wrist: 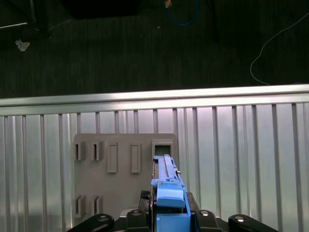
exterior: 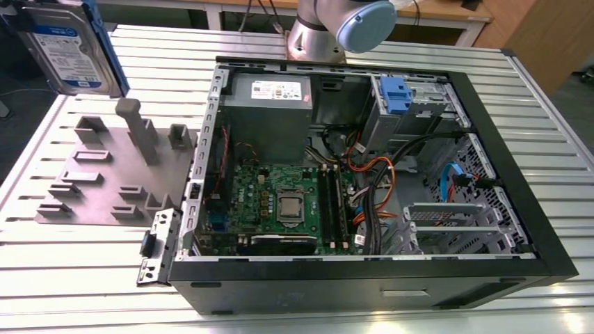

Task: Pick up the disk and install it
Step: 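Pick up the disk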

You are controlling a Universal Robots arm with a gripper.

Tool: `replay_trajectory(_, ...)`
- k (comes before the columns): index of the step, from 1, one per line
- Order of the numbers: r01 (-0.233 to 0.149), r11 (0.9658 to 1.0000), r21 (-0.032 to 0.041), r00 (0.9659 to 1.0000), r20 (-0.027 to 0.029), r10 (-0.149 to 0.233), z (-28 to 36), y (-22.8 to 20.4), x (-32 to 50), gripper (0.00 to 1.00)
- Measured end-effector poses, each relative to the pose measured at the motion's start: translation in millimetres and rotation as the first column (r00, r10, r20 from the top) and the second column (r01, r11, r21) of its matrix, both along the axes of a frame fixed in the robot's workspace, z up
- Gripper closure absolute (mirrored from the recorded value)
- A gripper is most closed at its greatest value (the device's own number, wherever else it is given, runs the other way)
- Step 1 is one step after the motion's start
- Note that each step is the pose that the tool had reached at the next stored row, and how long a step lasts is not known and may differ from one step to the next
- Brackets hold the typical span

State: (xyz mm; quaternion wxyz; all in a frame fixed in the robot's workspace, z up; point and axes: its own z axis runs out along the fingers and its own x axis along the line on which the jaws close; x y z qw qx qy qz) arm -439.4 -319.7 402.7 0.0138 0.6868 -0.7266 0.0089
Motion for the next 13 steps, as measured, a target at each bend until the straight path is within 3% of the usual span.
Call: replay_trajectory(13, 0.0, 1.0, 0.0, 1.0, 0.0001, 0.0, 11.7, 0.0, 0.0, 0.64)
